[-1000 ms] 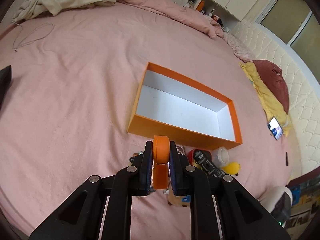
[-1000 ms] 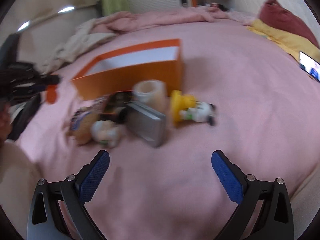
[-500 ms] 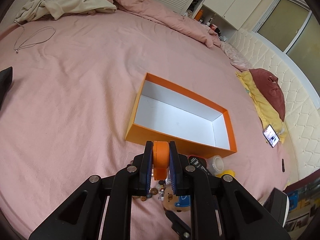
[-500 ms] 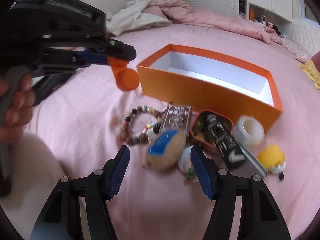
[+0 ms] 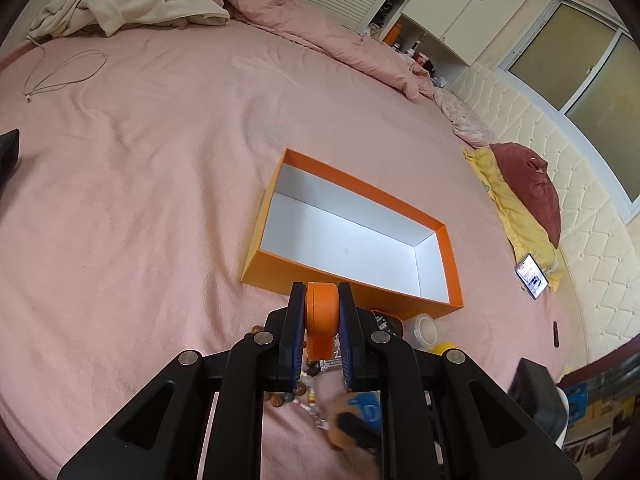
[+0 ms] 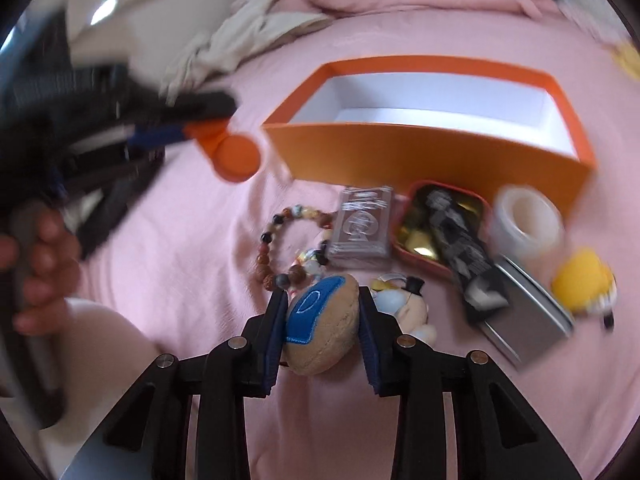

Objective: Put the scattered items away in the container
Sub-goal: 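Lift the lens case with the left gripper while the right gripper grasps the brown plush bear, then lower the lens case into the box with the left gripper while the right gripper drops the bear in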

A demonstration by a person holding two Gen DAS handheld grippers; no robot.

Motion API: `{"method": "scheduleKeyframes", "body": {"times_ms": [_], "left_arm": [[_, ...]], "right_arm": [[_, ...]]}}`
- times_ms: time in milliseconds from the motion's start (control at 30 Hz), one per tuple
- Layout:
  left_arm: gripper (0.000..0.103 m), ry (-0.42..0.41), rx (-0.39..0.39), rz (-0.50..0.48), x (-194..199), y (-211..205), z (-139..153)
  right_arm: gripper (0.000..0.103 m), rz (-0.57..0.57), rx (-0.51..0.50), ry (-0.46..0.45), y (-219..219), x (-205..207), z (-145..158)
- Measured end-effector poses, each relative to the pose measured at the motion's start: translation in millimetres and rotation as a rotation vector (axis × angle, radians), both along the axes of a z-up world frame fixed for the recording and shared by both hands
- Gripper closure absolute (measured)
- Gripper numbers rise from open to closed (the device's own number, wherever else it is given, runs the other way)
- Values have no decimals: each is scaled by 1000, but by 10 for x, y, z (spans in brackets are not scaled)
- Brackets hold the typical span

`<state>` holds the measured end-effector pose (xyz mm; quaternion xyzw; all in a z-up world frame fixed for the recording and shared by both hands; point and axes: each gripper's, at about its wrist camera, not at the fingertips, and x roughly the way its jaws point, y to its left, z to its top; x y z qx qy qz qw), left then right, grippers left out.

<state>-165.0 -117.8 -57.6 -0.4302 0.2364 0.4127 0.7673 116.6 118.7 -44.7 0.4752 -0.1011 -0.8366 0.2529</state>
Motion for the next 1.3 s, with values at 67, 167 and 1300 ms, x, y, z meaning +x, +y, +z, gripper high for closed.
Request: {"method": "scheduleKeyframes", "body": {"times_ms": [67,167,1300], "left_arm": [[87,5,3,-6,25,-2,7],[87,7,6,-14,77,6,20],[87,71,117,1,657,707,85]], "right_arm": [[70,-29,-44,4,155,33,58],[70,-55,-92,34,384,62,224],[69,-206,-157,248,1115,-1174,938]]}}
